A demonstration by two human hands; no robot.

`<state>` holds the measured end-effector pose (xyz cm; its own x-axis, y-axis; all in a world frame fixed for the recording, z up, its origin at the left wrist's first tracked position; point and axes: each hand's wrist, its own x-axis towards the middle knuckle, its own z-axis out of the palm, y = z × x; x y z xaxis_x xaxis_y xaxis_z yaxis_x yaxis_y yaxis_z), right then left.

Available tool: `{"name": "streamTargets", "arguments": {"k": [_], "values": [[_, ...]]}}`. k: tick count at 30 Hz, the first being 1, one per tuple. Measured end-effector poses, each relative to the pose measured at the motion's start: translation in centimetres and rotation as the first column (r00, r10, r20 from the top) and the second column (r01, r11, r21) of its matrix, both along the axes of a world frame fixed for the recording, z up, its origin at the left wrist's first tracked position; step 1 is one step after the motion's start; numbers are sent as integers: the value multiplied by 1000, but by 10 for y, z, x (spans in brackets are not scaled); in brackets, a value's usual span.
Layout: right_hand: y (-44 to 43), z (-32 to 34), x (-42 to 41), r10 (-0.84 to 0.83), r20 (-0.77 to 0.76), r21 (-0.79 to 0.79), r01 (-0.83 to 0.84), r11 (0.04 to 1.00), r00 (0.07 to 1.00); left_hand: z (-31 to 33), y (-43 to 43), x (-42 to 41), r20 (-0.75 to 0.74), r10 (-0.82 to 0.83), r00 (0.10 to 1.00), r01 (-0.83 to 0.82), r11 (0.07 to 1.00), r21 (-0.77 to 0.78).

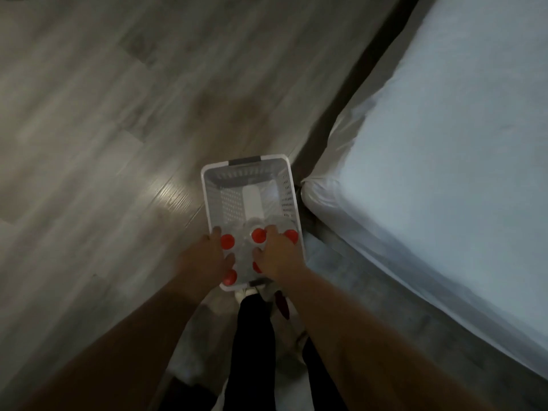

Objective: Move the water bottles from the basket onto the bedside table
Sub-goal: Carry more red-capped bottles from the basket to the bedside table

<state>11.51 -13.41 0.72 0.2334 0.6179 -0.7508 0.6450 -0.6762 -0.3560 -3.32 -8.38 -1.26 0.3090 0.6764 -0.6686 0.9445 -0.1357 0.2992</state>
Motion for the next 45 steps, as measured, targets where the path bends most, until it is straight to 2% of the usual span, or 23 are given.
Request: {"name": "streamTargets", "arguments": {"k": [4, 10, 16, 24, 30, 35, 41, 45], "values": [[6, -29, -4, 37, 28, 14, -37, 999, 999, -31, 7, 1, -47, -76, 996, 77, 997, 30], [23, -60, -11, 75, 69, -22, -73, 997, 995, -51, 12, 12, -52, -106, 993, 109, 992, 64], [29, -68, -9, 99, 122, -28, -96, 995, 988, -67, 15, 20, -39, -84, 996, 86, 995, 59], [26, -53, -12, 83, 147, -15, -82, 997, 986, -58, 19, 12, -58, -158, 986, 163, 984, 78], [28, -12, -10, 103, 157, 11, -106, 994, 982, -20, 18, 14, -81, -177, 981, 185, 977, 103], [17, 51, -9, 95, 161, 41, -103, 994, 982, 32, 9, 15, -97, -174, 980, 181, 981, 75], [-24, 115, -9, -45, 118, 77, 36, 996, 992, 105, -23, 9, -13, -38, 999, 39, 996, 85], [-80, 159, 8, -101, 98, 119, 89, 989, 990, 147, -60, 16, -33, -29, 999, 33, 990, 136]]}}
